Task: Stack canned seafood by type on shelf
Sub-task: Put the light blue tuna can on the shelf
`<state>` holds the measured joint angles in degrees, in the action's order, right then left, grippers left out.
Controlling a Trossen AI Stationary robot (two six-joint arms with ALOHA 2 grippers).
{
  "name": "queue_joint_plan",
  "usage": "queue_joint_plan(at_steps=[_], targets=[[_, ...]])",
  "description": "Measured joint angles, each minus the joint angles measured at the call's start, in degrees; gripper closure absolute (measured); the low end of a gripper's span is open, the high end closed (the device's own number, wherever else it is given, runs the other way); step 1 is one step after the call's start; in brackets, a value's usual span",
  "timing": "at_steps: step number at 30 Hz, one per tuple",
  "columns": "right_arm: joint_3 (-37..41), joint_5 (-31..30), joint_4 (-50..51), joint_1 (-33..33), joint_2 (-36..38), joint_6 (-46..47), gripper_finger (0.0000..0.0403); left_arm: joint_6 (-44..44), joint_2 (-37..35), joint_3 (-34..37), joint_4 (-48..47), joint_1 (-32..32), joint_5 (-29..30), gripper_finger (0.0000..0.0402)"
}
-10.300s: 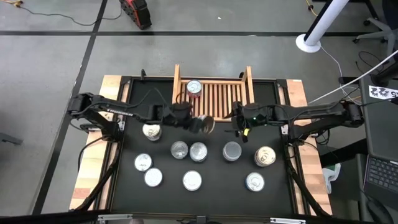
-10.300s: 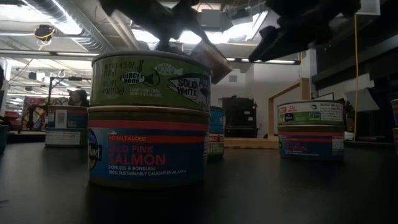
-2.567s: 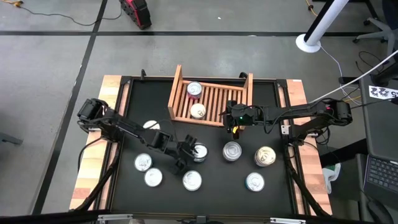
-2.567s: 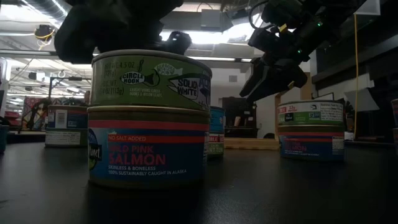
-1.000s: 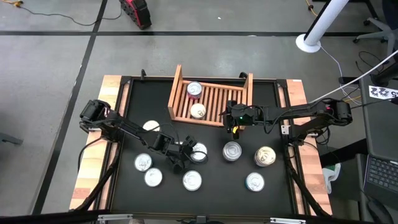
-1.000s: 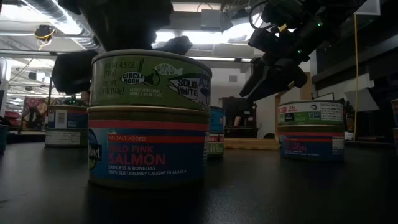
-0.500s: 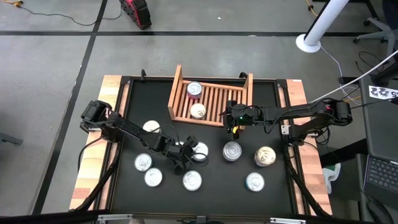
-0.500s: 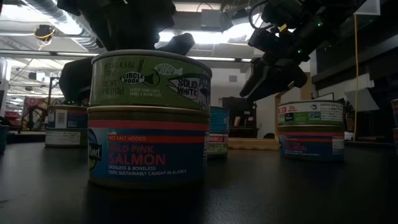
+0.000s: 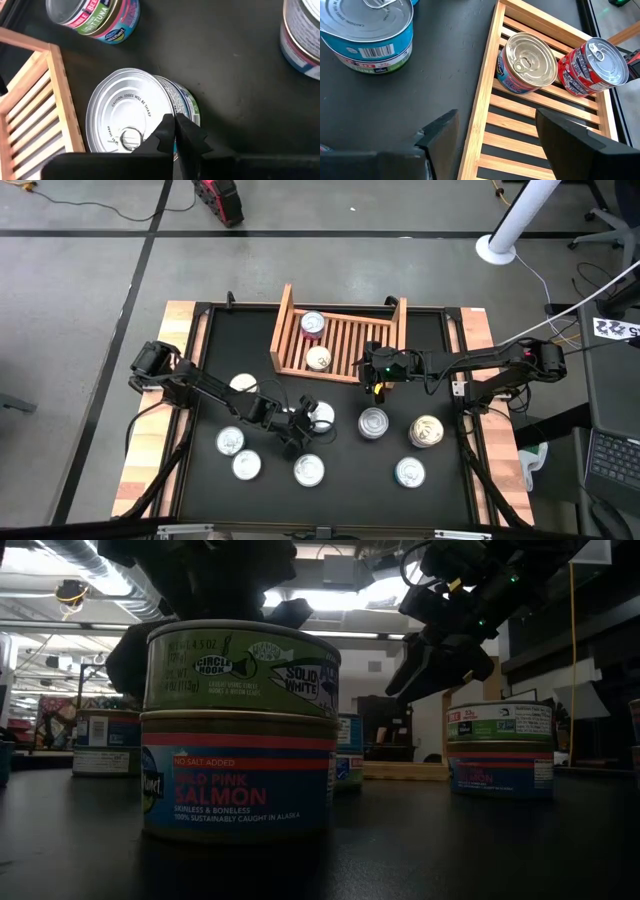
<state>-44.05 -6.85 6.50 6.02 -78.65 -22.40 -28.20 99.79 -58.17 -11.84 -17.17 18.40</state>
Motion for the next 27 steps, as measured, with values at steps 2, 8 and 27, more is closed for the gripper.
queue_joint_plan(at_steps=[2,8,27], targets=[[0.0,0.0,0.0,0.0,0.0,0.0,0.0141,1.2,0.1,0.1,0.6,0.0,0.8,0.0399],[0.0,0.0,0.0,0.0,0.0,0.0,0.0141,4.5,0.1,0.1,1.5,0.1,1.6,0.04],[0.0,0.0,-0.5,0.0,0.0,0.0,0.0141,11.9,-3.8,0.1,0.6,0.9,9.4,0.0401]])
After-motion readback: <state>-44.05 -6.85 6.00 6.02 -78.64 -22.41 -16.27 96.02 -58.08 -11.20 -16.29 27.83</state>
